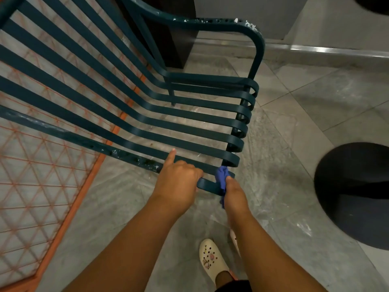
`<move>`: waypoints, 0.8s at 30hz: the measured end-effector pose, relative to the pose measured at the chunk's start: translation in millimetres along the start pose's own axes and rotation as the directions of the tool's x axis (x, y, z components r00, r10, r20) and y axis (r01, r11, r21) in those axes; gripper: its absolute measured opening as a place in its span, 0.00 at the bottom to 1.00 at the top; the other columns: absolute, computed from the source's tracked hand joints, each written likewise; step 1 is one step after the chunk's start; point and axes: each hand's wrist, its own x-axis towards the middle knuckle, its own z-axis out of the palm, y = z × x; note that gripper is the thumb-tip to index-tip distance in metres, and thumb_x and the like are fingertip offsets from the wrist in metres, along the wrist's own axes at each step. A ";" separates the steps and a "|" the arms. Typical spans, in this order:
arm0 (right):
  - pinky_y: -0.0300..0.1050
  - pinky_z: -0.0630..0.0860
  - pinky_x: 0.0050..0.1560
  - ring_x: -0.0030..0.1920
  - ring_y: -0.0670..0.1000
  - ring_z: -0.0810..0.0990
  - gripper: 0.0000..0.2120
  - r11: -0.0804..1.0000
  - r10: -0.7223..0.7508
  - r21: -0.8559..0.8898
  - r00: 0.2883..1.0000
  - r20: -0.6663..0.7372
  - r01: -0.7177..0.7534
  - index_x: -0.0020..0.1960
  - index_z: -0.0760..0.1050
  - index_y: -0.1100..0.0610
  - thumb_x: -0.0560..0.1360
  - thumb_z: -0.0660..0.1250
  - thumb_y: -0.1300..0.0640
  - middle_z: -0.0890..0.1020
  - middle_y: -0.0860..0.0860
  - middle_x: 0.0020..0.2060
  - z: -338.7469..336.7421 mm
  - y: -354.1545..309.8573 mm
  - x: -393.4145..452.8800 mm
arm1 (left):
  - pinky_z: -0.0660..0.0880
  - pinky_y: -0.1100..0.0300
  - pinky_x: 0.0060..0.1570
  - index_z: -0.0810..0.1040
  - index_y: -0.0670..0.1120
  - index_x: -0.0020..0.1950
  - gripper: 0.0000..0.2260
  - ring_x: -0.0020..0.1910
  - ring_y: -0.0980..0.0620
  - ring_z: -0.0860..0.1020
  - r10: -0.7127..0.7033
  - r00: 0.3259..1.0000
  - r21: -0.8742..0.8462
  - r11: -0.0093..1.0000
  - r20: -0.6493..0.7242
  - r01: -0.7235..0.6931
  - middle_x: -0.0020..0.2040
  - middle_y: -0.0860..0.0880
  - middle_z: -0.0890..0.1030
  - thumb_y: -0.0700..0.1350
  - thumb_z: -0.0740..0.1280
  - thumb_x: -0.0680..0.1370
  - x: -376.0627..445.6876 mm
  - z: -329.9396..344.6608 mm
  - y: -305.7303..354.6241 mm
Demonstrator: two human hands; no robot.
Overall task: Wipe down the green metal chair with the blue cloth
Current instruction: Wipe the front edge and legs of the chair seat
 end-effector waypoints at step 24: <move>0.51 0.79 0.44 0.52 0.59 0.81 0.11 0.682 0.384 0.609 0.907 0.174 -0.405 0.59 0.75 0.61 0.82 0.58 0.61 0.82 0.60 0.52 -4.4 47.7 46.4 | 0.76 0.55 0.52 0.76 0.54 0.58 0.12 0.50 0.50 0.78 -0.062 0.970 0.019 0.998 0.237 0.060 0.51 0.51 0.79 0.45 0.69 0.76 17.4 0.1 2.6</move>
